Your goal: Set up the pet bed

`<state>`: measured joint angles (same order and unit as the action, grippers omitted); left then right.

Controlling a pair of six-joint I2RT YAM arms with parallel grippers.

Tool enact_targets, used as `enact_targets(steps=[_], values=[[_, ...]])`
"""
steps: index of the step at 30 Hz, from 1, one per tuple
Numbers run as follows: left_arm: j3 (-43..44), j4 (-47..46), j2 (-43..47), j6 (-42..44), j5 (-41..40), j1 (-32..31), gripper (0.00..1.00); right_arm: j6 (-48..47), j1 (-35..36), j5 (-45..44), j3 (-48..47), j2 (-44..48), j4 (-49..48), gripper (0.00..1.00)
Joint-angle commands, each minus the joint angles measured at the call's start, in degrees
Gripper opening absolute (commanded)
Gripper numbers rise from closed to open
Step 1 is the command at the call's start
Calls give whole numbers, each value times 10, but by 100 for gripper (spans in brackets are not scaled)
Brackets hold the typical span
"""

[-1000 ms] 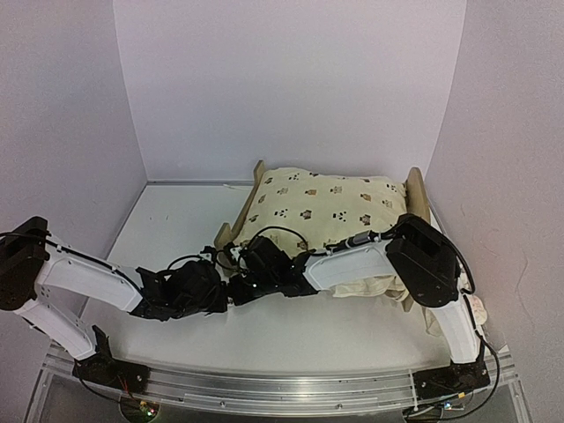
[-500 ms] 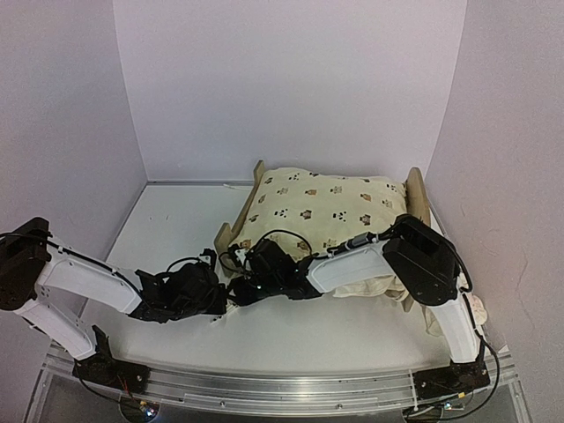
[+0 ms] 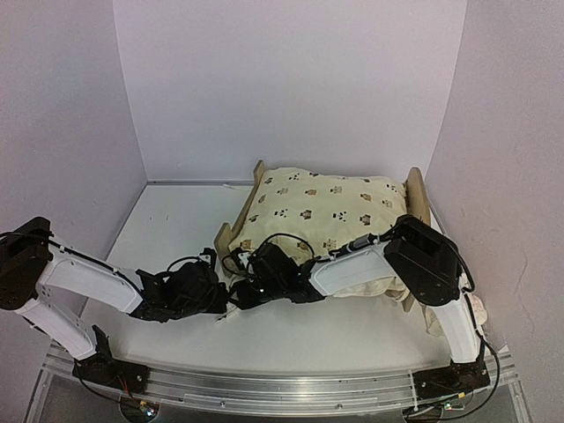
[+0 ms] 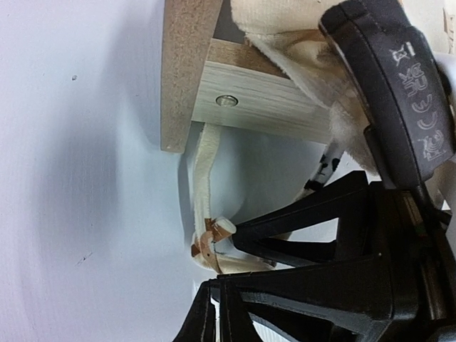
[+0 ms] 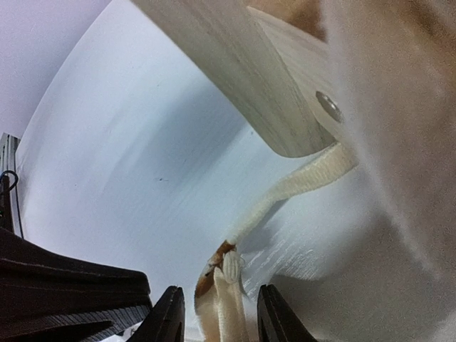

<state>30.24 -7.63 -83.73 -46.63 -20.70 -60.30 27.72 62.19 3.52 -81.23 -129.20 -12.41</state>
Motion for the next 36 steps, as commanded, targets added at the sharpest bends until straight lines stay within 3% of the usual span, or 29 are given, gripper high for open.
enact_targets(steps=[1, 17, 20, 25, 36], values=[[9, -19, -5, 7, 2, 5, 5, 3, 4, 2, 1, 44, -10, 38], [17, 31, 33, 3, -6, 7, 7, -9, 5, 8, -26, 9, -2, 31], [16, 50, 45, 0, -5, 7, 11, -12, 5, 6, -34, 1, 4, 29], [24, 103, 73, -2, -7, 7, 26, -16, 8, 0, -44, -11, 14, 29], [24, 194, 135, -7, -21, 26, 28, -62, 30, -51, -75, -29, 67, 32]])
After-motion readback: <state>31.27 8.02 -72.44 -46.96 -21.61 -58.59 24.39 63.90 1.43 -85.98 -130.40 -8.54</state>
